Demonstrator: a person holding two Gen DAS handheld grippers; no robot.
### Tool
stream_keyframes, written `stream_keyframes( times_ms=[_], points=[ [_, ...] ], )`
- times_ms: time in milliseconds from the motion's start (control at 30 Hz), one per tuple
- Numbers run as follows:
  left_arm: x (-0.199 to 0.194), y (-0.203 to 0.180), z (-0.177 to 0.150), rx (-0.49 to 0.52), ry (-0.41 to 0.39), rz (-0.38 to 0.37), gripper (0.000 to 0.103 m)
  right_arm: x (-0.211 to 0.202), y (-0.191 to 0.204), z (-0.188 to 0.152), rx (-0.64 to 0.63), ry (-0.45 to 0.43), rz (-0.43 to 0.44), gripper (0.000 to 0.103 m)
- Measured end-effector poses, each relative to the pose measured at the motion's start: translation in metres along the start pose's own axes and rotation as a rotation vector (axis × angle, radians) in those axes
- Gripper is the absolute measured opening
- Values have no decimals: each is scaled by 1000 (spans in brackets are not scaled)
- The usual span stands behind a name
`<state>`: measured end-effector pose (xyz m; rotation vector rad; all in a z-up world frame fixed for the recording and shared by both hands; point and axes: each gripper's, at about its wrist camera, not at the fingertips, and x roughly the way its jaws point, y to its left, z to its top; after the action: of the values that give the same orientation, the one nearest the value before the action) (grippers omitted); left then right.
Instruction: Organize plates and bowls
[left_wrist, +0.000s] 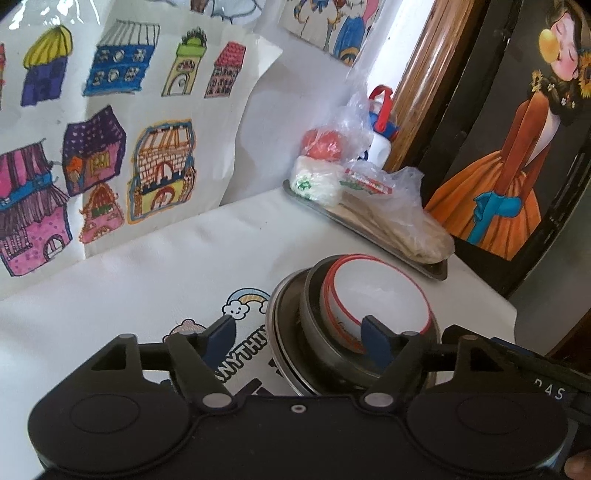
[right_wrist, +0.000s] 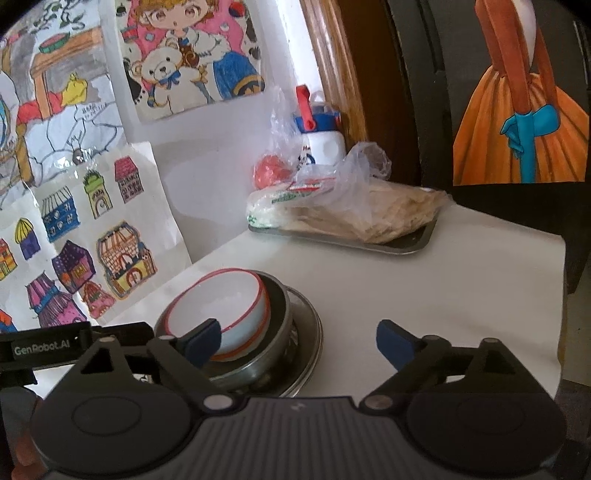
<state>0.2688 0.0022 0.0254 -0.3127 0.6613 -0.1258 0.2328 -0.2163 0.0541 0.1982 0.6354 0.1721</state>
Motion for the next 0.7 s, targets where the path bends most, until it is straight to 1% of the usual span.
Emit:
stream_keyframes(
  times_ms=[100,167,367,567,700],
  points=[
    [-11,0,-1,2,-22,-6,85,-12,0,-2,16,-25,3,103],
    [-19,1,-3,2,-39,-7,91,-21,0,-3,21,-44,4,103],
    [-46,0,-9,11,-92,-21,101,-51,8,-10,15,-94,10,103],
    [-78,-4,-17,53,-164,-15,102,-83,22,-20,3,-154,13,103],
    [-98,-4,-25,77,-206,-4,102,-102,33,-29,-23,-194,-8,103]
  ],
)
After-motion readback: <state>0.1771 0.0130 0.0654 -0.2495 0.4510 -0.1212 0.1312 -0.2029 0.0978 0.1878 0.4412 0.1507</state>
